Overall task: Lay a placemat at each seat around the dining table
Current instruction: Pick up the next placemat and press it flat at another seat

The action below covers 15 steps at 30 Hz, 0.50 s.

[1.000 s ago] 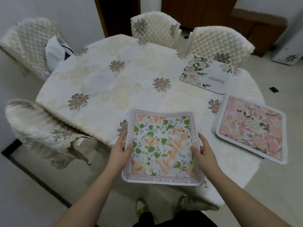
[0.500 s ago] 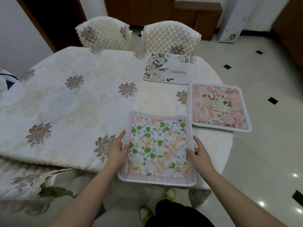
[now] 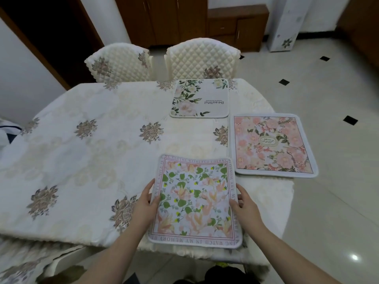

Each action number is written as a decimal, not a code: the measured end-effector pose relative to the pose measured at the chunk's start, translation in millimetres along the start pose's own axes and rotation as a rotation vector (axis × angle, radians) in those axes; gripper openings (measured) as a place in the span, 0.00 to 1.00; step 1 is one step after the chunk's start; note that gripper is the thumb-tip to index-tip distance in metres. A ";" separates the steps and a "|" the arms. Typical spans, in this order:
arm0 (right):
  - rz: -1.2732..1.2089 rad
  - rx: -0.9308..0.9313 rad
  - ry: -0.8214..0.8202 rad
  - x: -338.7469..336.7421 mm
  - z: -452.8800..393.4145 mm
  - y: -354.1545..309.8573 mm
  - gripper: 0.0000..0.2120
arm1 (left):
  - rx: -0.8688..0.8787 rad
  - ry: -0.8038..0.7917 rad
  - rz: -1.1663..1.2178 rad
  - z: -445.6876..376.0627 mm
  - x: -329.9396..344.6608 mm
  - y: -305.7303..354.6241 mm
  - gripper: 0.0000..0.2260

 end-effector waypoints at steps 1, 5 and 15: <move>0.020 -0.007 0.003 0.7 -1.4 1.7 0.24 | 0.000 0.004 -0.009 -2.3 0.5 -2.9 0.24; 0.118 0.008 0.028 3.9 -5.5 10.5 0.23 | -0.008 0.010 -0.017 -9.3 -0.6 -17.7 0.25; 0.315 0.070 0.136 23.3 4.4 5.3 0.24 | 0.068 -0.028 -0.143 -26.9 -15.0 -17.8 0.23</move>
Point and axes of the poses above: each hand's wrist, its own z-axis away from the middle knuckle, its own x-axis out of the palm, y = z × x, the point moved 7 cm from there along -z, towards the middle knuckle, and after that the axes turned 4 degrees about -x, right-handed, at the moved point
